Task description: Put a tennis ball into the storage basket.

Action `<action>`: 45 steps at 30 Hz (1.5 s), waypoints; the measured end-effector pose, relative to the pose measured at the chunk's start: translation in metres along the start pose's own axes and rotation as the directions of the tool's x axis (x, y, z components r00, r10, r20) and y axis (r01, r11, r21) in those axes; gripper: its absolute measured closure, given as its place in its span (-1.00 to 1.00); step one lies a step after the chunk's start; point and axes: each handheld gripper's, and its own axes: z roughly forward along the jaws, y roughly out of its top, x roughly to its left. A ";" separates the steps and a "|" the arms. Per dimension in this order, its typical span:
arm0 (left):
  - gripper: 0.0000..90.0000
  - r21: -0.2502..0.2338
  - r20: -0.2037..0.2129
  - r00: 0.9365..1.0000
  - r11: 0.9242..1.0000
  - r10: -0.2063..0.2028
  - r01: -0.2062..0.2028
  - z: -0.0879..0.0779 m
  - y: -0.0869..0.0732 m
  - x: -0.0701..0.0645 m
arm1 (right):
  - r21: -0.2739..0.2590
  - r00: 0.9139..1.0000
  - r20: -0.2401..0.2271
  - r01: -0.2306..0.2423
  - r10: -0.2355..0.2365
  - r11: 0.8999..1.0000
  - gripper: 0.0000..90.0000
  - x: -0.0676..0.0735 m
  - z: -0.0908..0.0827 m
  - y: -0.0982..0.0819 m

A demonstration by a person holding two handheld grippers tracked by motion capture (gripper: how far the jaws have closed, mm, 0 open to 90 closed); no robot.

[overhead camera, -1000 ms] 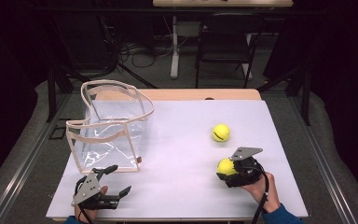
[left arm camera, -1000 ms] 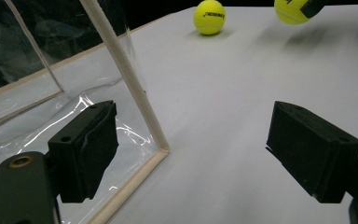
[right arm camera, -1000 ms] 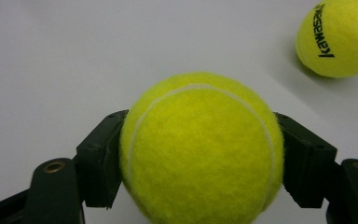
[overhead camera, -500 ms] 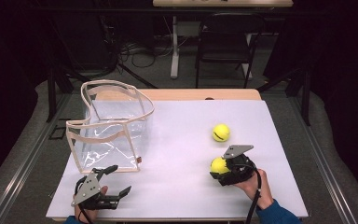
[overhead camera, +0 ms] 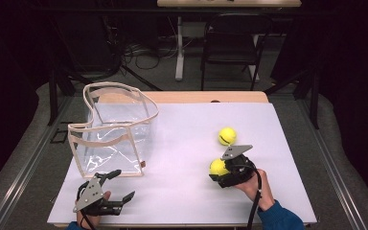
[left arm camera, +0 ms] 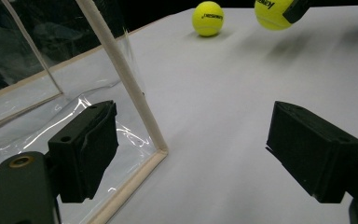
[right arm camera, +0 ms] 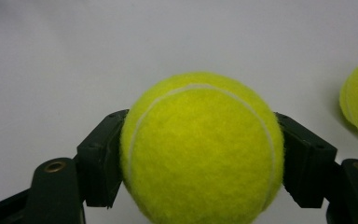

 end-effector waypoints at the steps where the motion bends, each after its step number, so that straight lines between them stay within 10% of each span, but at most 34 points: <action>1: -0.64 0.001 0.002 1.000 1.000 0.000 0.000 0.000 0.000 0.000 | -0.003 1.000 -0.005 -0.002 0.002 1.000 -0.42 0.000 0.001 0.001; 45: -0.64 -0.012 0.000 1.000 1.000 -0.001 0.001 -0.001 0.000 0.001 | -0.002 0.998 -0.030 0.059 -0.059 0.998 -0.42 -0.010 0.019 0.053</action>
